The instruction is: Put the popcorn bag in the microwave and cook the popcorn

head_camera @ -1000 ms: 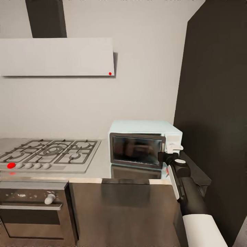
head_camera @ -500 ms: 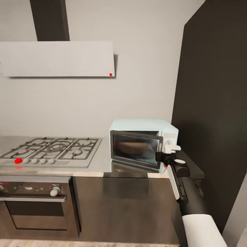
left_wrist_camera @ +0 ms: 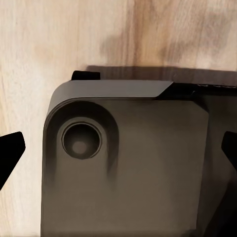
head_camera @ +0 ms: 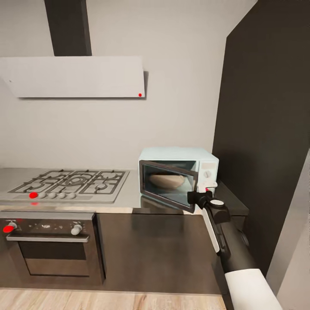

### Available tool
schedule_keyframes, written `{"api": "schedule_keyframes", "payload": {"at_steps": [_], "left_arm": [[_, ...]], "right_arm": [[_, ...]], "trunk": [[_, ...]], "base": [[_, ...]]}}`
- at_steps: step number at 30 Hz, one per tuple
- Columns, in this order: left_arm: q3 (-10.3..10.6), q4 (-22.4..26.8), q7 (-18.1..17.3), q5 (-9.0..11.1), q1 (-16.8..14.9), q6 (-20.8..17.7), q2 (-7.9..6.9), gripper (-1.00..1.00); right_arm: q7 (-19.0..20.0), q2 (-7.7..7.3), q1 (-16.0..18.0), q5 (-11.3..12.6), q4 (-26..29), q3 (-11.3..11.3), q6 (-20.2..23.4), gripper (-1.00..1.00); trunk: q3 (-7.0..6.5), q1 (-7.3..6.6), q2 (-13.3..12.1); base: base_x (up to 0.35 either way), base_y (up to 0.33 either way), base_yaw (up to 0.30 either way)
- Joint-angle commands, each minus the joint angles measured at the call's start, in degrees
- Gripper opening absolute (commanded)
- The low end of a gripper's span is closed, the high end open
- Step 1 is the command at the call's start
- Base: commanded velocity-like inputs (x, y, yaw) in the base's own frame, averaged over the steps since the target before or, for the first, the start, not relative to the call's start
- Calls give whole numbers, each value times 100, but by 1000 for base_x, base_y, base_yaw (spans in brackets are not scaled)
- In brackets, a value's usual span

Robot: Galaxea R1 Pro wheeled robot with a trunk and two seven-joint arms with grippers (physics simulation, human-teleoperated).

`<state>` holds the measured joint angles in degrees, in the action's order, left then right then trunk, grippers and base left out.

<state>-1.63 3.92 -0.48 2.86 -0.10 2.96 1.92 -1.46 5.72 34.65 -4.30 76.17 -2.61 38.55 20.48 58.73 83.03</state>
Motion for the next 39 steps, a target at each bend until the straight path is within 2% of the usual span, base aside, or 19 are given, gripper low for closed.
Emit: {"api": "schedule_keyframes", "payload": {"at_steps": [1,2,3,13,18,19,21,23,24,25,27,32,39], "left_arm": [[-14,4,-5,30,1,11,1,100],[-13,4,-5,30,1,11,1,100],[-12,4,-5,30,1,11,1,100],[-11,4,-5,30,1,11,1,100],[-10,4,-5,30,1,11,1,100],[-12,4,-5,30,1,11,1,100],[-13,4,-5,30,1,11,1,100],[-13,4,-5,30,1,11,1,100],[-13,4,-5,30,1,11,1,100],[-13,4,-5,30,1,11,1,100],[-9,4,-5,30,1,11,1,100],[-1,4,-5,37,1,11,1,100],[5,2,-5,39,1,3,-8,100]], "right_arm": [[-62,-1,7,-264,65,652,48,-100],[-64,-1,7,-264,73,654,54,-100],[-65,-1,7,-264,85,655,74,100],[-25,7,-31,-178,54,639,109,100],[275,-10,-263,-217,36,639,109,100],[364,-66,-341,-220,15,644,109,100],[403,-290,-405,-200,-30,649,103,100],[406,-619,-429,-184,-122,672,94,100],[404,-727,-434,-181,-139,707,95,100],[406,-842,-437,-182,-146,809,99,100],[414,-932,-440,-188,-139,1027,89,100],[411,-930,-441,-199,-89,1112,47,100],[410,-907,-441,-180,-129,1108,6,100]], "trunk": [[6,-1,5],[6,-1,5],[6,-1,5],[6,-1,5],[6,-1,5],[6,-1,5],[6,-1,5],[6,-1,5],[6,-1,5],[6,-1,5],[6,-1,5],[6,-1,5],[6,-1,5]], "base": [[-11,0,0],[-6,0,0],[-2,0,0],[0,0,0],[0,0,0],[0,0,0],[0,0,0],[0,0,0],[0,0,0],[0,0,0],[0,0,0],[20,0,0],[290,0,0]]}}
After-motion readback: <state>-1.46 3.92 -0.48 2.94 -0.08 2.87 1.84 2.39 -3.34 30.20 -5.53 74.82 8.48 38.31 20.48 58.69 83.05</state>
